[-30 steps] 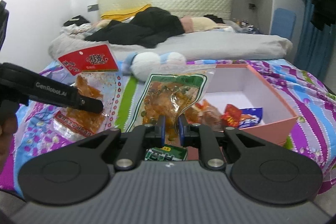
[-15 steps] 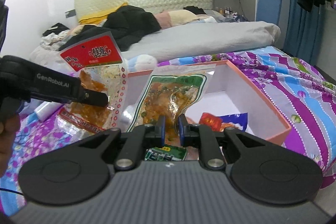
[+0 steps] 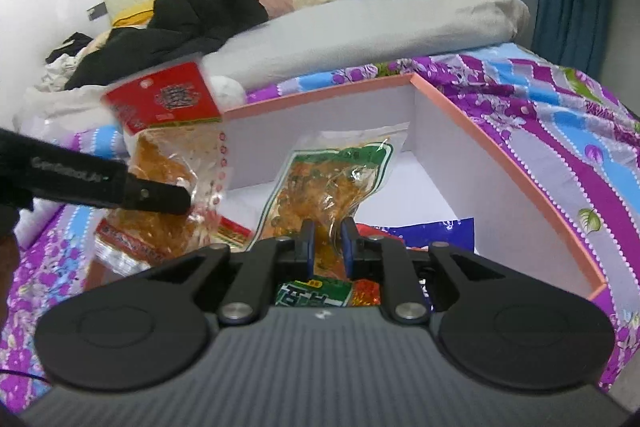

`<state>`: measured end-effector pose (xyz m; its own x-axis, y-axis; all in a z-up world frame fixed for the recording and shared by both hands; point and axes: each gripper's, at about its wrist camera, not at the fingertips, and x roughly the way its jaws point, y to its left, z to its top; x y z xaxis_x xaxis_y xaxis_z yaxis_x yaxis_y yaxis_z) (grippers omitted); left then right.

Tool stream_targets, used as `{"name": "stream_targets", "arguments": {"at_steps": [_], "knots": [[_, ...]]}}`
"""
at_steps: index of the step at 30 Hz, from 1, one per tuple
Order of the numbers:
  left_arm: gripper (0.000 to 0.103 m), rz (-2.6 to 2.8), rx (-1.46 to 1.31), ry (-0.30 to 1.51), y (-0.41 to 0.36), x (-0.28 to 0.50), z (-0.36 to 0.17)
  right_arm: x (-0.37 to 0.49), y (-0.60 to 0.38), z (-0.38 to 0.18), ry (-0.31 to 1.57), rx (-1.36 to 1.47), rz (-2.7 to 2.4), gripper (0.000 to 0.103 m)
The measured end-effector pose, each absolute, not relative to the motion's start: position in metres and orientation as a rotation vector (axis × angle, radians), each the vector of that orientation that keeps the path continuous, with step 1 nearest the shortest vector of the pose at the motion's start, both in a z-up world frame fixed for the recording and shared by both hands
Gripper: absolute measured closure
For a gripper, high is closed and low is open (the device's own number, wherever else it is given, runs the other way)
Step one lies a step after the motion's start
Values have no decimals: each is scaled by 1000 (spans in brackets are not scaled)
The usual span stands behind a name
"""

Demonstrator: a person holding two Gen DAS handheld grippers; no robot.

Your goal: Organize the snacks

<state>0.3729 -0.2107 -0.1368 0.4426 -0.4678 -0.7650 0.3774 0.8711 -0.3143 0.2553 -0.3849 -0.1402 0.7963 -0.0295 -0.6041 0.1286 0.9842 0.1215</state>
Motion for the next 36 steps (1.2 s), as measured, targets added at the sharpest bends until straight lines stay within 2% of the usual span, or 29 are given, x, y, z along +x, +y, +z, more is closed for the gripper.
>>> {"name": "stream_targets", "arguments": {"at_steps": [1,2,4,14,24,36], "knots": [[30,-527,-103,977,-208,373,-138,258,-386,-143,655,166,-88,82],[30,-540,-101,974,-208,375,-138,260,-387,-144,662,172,-92,64],[30,-552,-88,968,-208,374,-136,260,-389,-146,669,186,-110,40],[30,-561,-61,872,-190,328,-81,233,-383,-121,621,201,-100,42],[29,-566,-59,755,-155,243,-17,164,-360,-62,502,216,-85,42],[29,-578,-66,641,-108,146,32,86,-327,-21,404,192,-83,41]]}}
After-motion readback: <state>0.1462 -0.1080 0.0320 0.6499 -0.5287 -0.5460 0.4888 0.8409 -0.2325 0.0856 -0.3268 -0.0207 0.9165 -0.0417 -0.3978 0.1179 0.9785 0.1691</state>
